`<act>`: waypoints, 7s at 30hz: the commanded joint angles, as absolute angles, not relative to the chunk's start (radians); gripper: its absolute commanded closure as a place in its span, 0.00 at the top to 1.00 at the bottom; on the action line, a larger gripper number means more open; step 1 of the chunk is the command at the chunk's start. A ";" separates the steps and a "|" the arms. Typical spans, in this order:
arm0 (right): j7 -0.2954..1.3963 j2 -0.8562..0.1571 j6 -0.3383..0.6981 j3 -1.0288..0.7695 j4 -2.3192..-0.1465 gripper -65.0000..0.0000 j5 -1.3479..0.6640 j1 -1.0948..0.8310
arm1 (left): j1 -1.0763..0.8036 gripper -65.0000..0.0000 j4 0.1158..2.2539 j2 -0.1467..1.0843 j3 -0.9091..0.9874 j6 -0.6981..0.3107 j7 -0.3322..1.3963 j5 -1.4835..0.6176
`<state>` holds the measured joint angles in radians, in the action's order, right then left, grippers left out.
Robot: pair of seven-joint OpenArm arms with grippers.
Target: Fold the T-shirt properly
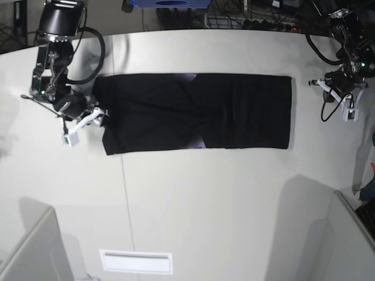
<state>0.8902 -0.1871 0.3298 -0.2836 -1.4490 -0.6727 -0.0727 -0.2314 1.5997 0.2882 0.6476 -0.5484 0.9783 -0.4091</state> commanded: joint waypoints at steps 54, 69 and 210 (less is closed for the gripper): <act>1.015 0.056 -0.061 0.337 -1.879 0.00 -0.668 -0.053 | -0.193 0.00 1.557 0.254 0.157 -0.429 0.837 -0.430; 0.895 0.077 -0.119 0.460 -1.742 0.00 -0.671 0.002 | -0.206 0.00 1.558 0.260 0.157 -0.429 0.837 -0.430; 0.792 -0.354 -0.111 0.266 -1.931 0.00 -0.854 -0.154 | -0.013 0.00 1.521 0.102 0.262 -0.581 1.115 -0.404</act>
<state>0.8112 -0.3466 -0.1207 0.2741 -1.9114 -0.8425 -0.1642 -0.0174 1.5173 0.1009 0.2581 -0.5827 1.0859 -0.4431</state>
